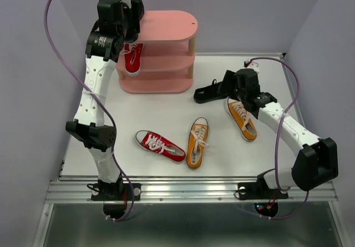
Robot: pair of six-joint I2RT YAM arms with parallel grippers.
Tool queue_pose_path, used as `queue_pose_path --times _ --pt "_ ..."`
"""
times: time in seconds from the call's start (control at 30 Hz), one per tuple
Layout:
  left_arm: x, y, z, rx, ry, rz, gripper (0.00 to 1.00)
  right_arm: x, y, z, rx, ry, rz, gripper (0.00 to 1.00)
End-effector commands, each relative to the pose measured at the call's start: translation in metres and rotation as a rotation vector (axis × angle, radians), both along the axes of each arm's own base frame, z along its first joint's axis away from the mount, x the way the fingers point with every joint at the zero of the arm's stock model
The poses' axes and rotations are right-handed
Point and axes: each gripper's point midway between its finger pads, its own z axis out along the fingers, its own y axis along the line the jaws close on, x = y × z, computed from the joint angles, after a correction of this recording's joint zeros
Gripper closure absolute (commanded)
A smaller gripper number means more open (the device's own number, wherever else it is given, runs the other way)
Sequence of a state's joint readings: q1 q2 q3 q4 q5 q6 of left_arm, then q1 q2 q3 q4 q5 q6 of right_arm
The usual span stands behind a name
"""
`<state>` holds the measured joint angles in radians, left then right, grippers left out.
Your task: Place and organize the shoes onto the shoe shelf
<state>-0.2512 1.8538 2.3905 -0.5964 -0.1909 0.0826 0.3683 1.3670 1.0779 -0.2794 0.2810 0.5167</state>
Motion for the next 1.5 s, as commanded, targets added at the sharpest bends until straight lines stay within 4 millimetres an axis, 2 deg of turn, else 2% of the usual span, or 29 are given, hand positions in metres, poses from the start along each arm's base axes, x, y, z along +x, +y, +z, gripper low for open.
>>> queue_pose_path --times 0.0,0.2,0.23,0.3,0.33,0.37,0.43,0.47,0.5,0.57,0.6,0.63,0.67,0.7,0.73,0.77,0.8,0.83,0.87,0.9,1.0,1.07,1.13,1.2,1.23,1.27,1.33,1.43,1.47 --pt "-0.020 0.004 0.052 -0.041 -0.135 -0.007 0.21 -0.001 0.001 0.018 0.018 -0.053 -0.009 0.00" --pt "-0.060 0.013 0.098 -0.078 -0.249 0.007 0.01 0.002 0.001 0.019 0.007 -0.056 -0.010 0.00" --pt "-0.078 0.018 0.118 -0.089 -0.302 0.007 0.01 0.002 0.000 0.019 0.004 -0.055 -0.011 0.00" --pt "-0.089 0.018 0.120 -0.084 -0.314 0.004 0.01 0.003 -0.001 0.019 -0.001 -0.053 -0.018 0.00" --pt "-0.110 0.023 0.138 -0.099 -0.370 0.018 0.01 0.004 -0.001 0.018 -0.004 -0.053 -0.020 0.00" --pt "-0.110 0.020 0.126 -0.071 -0.347 0.021 0.01 0.004 -0.001 0.017 -0.002 -0.050 -0.023 0.00" --pt "-0.124 0.013 0.125 -0.068 -0.356 0.035 0.01 0.005 -0.001 0.013 -0.001 -0.040 -0.028 0.00" --pt "-0.131 0.013 0.117 -0.052 -0.340 0.052 0.01 0.005 0.000 0.011 0.006 -0.034 -0.034 0.00" --pt "-0.138 -0.003 0.114 -0.059 -0.329 0.012 0.01 0.005 0.000 0.005 0.004 -0.014 -0.034 0.00" --pt "-0.141 -0.024 0.094 -0.047 -0.270 -0.045 0.01 0.007 0.000 0.002 0.011 -0.006 -0.053 0.00" --pt "-0.143 -0.041 0.085 -0.046 -0.244 -0.108 0.01 0.007 -0.002 0.001 0.009 -0.002 -0.064 0.00" --pt "-0.145 -0.068 0.070 -0.040 -0.199 -0.187 0.01 0.009 -0.005 0.002 -0.002 -0.006 -0.085 0.00" --pt "-0.145 -0.084 0.058 -0.030 -0.165 -0.236 0.01 0.010 -0.010 0.004 -0.015 -0.012 -0.107 0.00" --pt "-0.151 -0.115 0.041 -0.022 -0.120 -0.327 0.01 0.008 -0.015 0.002 -0.034 0.003 -0.134 0.00" --pt "-0.146 -0.120 0.029 -0.003 -0.084 -0.336 0.01 0.010 -0.026 0.001 -0.051 0.013 -0.165 0.00" --pt "-0.148 -0.150 -0.002 0.045 -0.004 -0.395 0.01 0.017 -0.053 -0.001 -0.053 0.035 -0.236 0.00" --pt "-0.147 -0.162 -0.018 0.072 0.035 -0.410 0.01 0.016 -0.069 -0.009 -0.034 0.080 -0.266 0.00" --pt "-0.144 -0.177 -0.044 0.118 0.091 -0.433 0.01 0.016 -0.083 -0.014 -0.006 0.102 -0.288 0.00" --pt "-0.151 -0.194 -0.058 0.145 0.117 -0.468 0.01 0.015 -0.090 -0.018 0.039 0.122 -0.285 0.00" --pt "-0.152 -0.203 -0.071 0.168 0.141 -0.481 0.01 0.012 -0.115 -0.024 0.048 0.140 -0.341 0.00" --pt "-0.160 -0.240 -0.105 0.195 0.181 -0.589 0.01 0.002 -0.146 -0.030 0.051 0.171 -0.409 0.00" --pt "-0.160 -0.263 -0.119 0.185 0.181 -0.655 0.01 -0.003 -0.152 -0.034 0.065 0.190 -0.422 0.00" --pt "-0.157 -0.284 -0.151 0.191 0.224 -0.718 0.01 -0.008 -0.155 -0.038 0.072 0.199 -0.431 0.00" --pt "-0.151 -0.296 -0.170 0.225 0.245 -0.745 0.01 -0.010 -0.154 -0.037 0.075 0.195 -0.433 0.00" --pt "-0.143 -0.303 -0.192 0.261 0.274 -0.744 0.01 -0.012 -0.154 -0.039 0.076 0.198 -0.433 0.00" --pt "-0.139 -0.307 -0.198 0.280 0.275 -0.744 0.01 -0.012 -0.153 -0.038 0.080 0.196 -0.429 0.00" --pt "-0.124 -0.312 -0.223 0.357 0.283 -0.734 0.01 -0.013 -0.152 -0.035 0.085 0.188 -0.422 0.00" --pt "-0.111 -0.316 -0.241 0.423 0.289 -0.718 0.01 -0.015 -0.152 -0.033 0.083 0.182 -0.420 0.00" --pt "-0.104 -0.317 -0.255 0.457 0.299 -0.719 0.01 -0.016 -0.152 -0.032 0.082 0.179 -0.422 0.00"
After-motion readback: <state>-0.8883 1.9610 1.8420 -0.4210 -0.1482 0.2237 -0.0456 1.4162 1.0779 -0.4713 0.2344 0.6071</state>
